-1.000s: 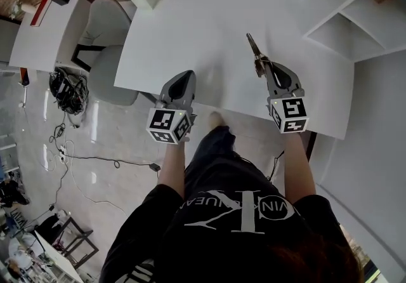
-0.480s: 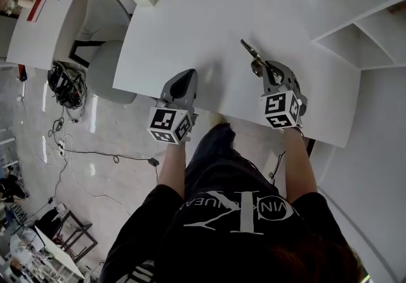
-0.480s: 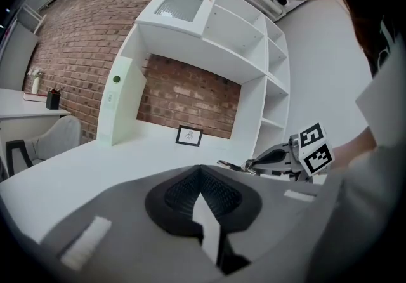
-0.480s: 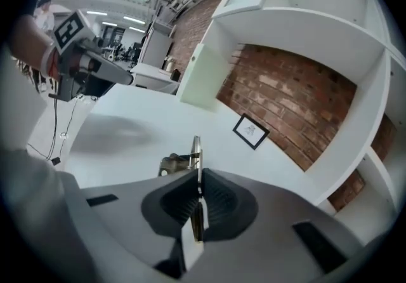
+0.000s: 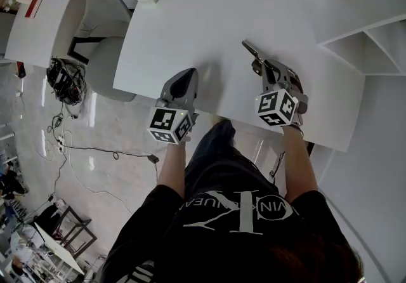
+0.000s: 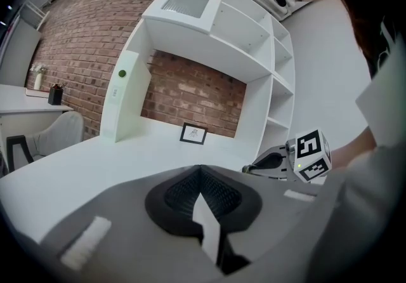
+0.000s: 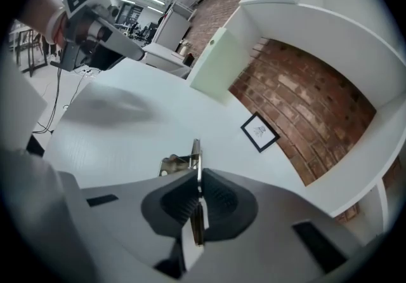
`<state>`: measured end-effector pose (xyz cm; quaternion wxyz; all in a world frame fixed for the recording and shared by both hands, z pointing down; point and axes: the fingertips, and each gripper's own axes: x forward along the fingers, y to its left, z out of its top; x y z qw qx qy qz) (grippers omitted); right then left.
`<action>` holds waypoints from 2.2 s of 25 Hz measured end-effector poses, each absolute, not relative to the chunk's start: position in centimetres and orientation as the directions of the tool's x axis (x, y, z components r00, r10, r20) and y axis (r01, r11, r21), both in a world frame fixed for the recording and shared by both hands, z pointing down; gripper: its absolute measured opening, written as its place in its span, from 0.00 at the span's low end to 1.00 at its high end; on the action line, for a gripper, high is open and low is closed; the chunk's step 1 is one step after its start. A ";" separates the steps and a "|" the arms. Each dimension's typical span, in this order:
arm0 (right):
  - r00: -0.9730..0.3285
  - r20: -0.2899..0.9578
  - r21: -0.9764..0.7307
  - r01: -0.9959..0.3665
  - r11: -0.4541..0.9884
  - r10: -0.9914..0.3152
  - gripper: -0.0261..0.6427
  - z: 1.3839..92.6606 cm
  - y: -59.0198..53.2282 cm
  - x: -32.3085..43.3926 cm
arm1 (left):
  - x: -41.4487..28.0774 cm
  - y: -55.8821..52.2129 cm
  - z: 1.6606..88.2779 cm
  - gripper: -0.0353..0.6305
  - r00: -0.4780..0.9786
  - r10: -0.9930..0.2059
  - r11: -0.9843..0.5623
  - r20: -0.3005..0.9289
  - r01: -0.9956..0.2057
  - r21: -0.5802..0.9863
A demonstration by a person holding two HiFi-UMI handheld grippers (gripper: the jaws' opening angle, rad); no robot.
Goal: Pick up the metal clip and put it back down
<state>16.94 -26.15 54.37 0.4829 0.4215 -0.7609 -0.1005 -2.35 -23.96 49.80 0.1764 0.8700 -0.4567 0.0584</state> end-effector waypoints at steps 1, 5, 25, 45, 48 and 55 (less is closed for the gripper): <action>-0.175 0.653 0.563 -0.539 0.626 -0.737 0.06 54.5 -26.3 16.8 | -2.5 -24.1 49.9 0.06 0.575 -0.775 -0.519 0.263 -0.816 0.255; -0.169 0.657 0.576 -0.517 0.633 -0.735 0.06 55.1 -26.7 16.4 | -3.0 -24.5 50.2 0.06 0.571 -0.777 -0.512 0.266 -0.818 0.261; -0.197 0.635 0.599 -0.485 0.637 -0.747 0.06 56.2 -26.5 15.4 | -2.7 -25.3 50.5 0.06 0.582 -0.769 -0.520 0.266 -0.810 0.271; -0.238 0.652 0.541 -0.520 0.661 -0.720 0.19 56.3 -25.2 15.2 | -2.3 -24.7 50.2 0.06 0.588 -0.765 -0.524 0.261 -0.805 0.276; -0.243 0.650 0.532 -0.531 0.660 -0.720 0.19 56.1 -24.9 15.3 | -2.2 -24.4 50.1 0.06 0.587 -0.766 -0.523 0.261 -0.806 0.279; -0.267 0.644 0.484 -0.583 0.652 -0.717 0.19 55.8 -24.1 15.5 | -2.1 -23.6 50.3 0.06 0.590 -0.765 -0.524 0.258 -0.804 0.282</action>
